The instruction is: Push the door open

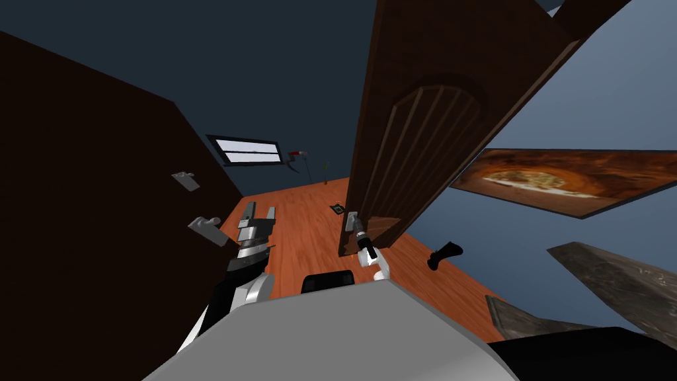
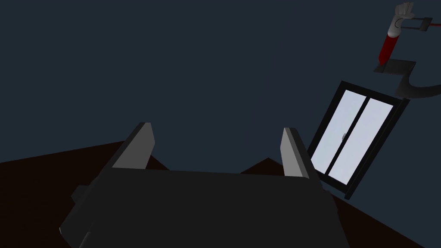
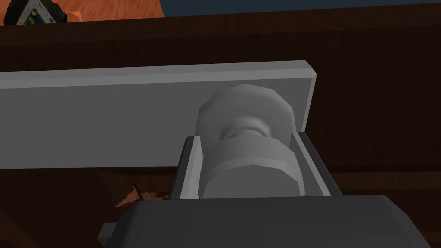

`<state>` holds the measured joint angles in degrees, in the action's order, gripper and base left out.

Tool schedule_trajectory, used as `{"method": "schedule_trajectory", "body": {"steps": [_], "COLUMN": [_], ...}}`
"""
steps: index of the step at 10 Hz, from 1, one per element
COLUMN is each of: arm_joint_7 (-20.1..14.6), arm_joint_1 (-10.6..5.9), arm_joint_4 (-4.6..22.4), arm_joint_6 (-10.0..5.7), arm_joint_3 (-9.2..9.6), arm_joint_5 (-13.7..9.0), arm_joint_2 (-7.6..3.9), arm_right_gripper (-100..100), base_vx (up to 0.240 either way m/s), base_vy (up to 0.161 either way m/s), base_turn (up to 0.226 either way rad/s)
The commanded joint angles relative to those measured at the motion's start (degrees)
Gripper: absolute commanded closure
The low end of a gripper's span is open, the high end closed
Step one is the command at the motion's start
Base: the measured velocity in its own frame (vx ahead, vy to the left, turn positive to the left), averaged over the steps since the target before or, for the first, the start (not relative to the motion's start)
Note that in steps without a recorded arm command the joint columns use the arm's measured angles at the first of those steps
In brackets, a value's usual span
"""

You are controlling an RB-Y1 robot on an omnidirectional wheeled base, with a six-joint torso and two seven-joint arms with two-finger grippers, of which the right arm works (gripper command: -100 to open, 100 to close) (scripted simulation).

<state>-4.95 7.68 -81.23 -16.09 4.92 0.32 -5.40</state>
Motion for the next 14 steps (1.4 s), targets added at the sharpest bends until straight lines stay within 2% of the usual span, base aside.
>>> {"method": "schedule_trajectory", "body": {"steps": [1, 3, 4, 7, 14], "arm_joint_7": [0.3, 0.6, 0.4, 0.6, 1.5], "arm_joint_1": [-1.01, -1.47, -0.96, -1.32, -2.26], "arm_joint_4": [0.5, 1.0, 0.9, 1.1, 2.2], "arm_joint_6": [0.06, 0.24, 0.35, 0.27, 0.25], "arm_joint_3": [-1.66, -2.5, -2.05, -3.49, -8.0], "arm_joint_5": [-0.2, -0.3, -0.3, -0.5, -1.0], "arm_joint_2": [0.41, 0.83, 0.55, 0.46, 0.56], "arm_right_gripper": [100, 100, 100, 100, 100], "base_vx": [0.134, 0.158, 0.065, 0.152, 0.197], "base_vy": [0.112, 0.131, 0.049, 0.042, 0.071], "base_turn": [-0.068, -0.064, -0.033, -0.034, -0.061]}}
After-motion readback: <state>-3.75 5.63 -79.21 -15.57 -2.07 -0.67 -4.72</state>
